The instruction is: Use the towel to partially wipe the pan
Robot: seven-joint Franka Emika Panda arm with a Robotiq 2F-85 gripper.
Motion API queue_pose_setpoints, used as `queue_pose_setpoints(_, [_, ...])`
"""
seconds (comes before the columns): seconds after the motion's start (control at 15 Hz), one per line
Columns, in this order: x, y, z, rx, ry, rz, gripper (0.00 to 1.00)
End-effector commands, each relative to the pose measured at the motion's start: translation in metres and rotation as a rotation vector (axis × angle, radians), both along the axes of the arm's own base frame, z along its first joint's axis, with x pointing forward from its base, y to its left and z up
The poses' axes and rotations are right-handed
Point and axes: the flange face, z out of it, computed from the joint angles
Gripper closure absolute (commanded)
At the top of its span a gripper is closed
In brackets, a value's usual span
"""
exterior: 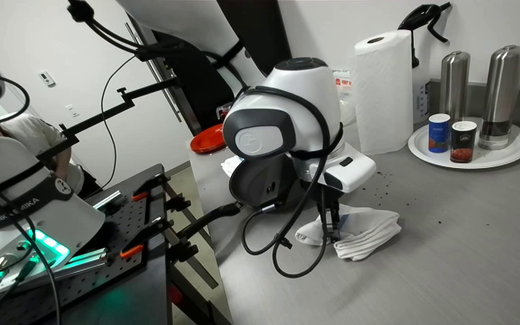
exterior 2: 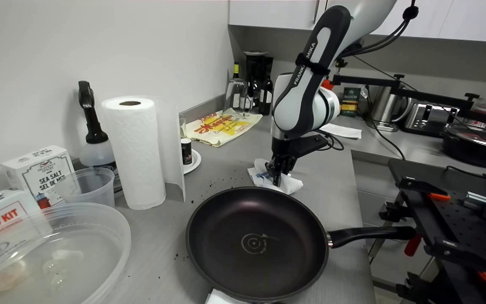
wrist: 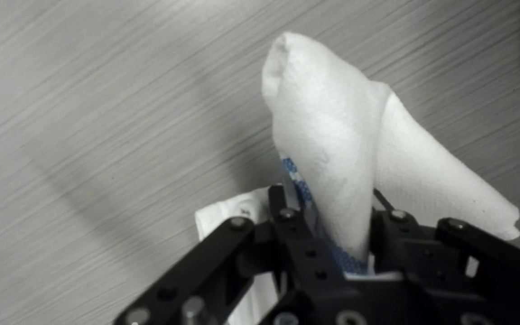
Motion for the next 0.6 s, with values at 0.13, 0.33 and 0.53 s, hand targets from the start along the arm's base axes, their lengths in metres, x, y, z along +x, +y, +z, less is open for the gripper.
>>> queue_pose_setpoints(0.13, [0.025,-0.011,0.051,-0.029,-0.07,0.012,0.21])
queue_pose_setpoints(0.33, [0.03,-0.018,0.1,-0.03,-0.116,0.007,0.02])
queue_pose_setpoints(0.53, [0.032,-0.016,0.158,-0.001,-0.111,0.038,0.0])
